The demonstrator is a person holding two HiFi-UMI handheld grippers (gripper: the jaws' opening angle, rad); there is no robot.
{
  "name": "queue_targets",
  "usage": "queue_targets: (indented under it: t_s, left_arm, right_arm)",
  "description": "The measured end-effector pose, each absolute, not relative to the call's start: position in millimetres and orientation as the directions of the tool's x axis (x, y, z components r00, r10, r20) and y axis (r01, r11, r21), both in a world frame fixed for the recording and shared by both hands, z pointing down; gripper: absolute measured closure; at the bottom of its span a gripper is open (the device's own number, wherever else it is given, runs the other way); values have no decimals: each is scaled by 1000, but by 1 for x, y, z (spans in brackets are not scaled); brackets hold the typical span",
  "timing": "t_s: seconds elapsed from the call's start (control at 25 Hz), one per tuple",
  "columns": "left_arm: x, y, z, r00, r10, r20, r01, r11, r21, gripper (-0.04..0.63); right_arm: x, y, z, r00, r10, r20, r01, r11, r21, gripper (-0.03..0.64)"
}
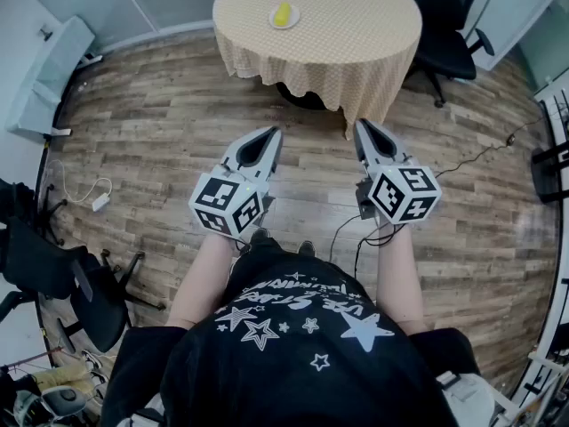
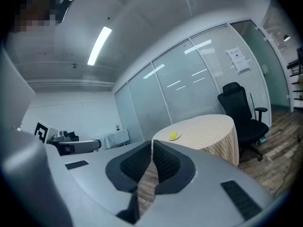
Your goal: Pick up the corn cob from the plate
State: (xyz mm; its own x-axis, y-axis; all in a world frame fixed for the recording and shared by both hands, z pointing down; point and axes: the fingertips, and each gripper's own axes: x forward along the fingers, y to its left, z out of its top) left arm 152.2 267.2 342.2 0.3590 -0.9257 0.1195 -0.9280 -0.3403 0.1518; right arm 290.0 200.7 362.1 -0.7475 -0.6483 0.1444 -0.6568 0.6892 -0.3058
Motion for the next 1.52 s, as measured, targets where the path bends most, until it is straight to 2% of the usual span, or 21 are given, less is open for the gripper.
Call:
queue_targets:
  t_s: [0.72,0.96,1.32,1.52]
  left_arm:
    - [140,268,339,317,-943,104,-943,-301,145,586]
    - [140,276,340,296,-948,114,-952,-283,119,586]
    - [114,274,356,285,-949,137,-950,-261,172,586]
    - [97,251,361,290,-948,130,-948,-267,173,586]
  right_arm:
    - [281,208,351,-782,-613,112,-618,740,-265,581]
    - [269,219,351,-837,-537,101,-545,806,-233,581]
    - [246,206,368,-833,-540,121,-549,777,-307,581]
    - [235,183,376,-811,-560,165,-584,767,-266,580]
